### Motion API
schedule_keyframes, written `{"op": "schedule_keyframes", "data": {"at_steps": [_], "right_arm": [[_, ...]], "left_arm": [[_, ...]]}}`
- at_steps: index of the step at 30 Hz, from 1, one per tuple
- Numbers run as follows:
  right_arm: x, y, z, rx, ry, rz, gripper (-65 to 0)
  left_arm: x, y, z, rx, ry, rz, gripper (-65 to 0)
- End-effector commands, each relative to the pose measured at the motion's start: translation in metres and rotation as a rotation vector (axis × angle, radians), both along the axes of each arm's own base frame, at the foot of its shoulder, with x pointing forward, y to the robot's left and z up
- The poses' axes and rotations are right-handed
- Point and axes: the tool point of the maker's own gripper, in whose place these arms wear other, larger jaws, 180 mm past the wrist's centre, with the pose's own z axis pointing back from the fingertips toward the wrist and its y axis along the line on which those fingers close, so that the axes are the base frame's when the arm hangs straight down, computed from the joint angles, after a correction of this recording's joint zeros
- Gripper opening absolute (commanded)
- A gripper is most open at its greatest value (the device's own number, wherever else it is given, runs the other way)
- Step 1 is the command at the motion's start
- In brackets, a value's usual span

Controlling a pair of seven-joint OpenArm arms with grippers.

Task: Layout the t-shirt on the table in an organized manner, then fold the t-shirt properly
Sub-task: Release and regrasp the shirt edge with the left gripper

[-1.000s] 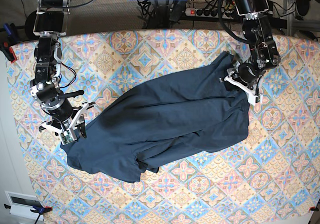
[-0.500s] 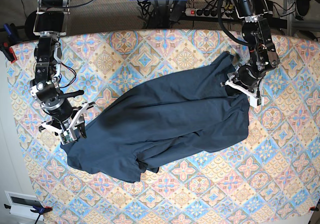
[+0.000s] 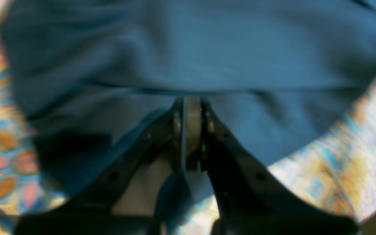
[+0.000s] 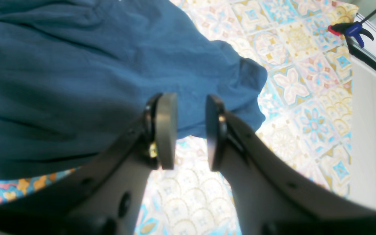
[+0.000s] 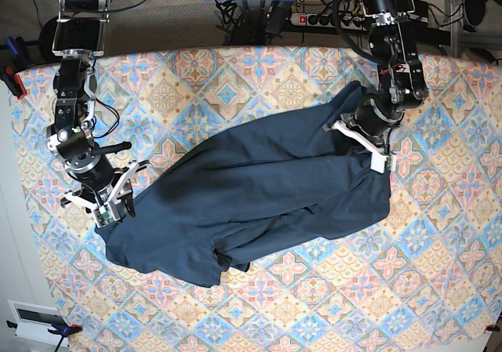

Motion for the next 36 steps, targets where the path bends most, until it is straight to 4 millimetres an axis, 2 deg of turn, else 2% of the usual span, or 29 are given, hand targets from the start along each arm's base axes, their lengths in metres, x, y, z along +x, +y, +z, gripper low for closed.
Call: {"op": "schedule_keyframes", "data": {"at_steps": [1,3,5,9,12,15,20,24,34,36], "right_arm": [[0.007,-0.003,0.02,-0.001,-0.062,0.002,-50.4],[0.007,-0.002,0.02,-0.001,-0.062,0.003,-50.4],[0.007,-0.001,0.019,-0.001,-0.06,0.006,-50.4],[0.007,-0.001,0.019,-0.001,-0.06,0.006,-50.4],[0.007,-0.001,0.019,-0.001,-0.06,0.006,-50.4],[0.007,-0.001,0.02,-0.001,-0.062,0.007,-50.4],[0.007,-0.001,0.02,-0.002,-0.063,0.007,-50.4],[0.007,0.002,0.027,-0.003,-0.083,0.015,-50.4],[0.007,0.002,0.029,-0.004,-0.086,0.015,-50.4],[0.007,0.003,0.028,-0.004,-0.086,0.016,-50.4]], "left_arm": [[0.008,0.008,0.012,0.015,-0.043,0.019,-65.0],[0.008,0.019,0.007,0.05,-0.029,0.044,-64.8],[0.008,0.033,-0.001,0.077,-0.007,0.076,-61.9],[0.017,0.05,-0.003,0.079,-0.001,0.126,-51.2],[0.024,0.048,0.003,0.079,-0.021,0.12,-41.6],[0.03,0.049,0.008,0.079,-0.036,0.12,-35.5],[0.044,0.051,0.019,0.076,-0.072,0.129,-34.8],[0.051,0.048,0.011,0.052,-0.046,0.129,-34.7],[0.054,0.046,-0.02,0.01,0.039,0.141,-34.9],[0.054,0.038,-0.021,0.016,0.041,0.111,-38.8]]}}
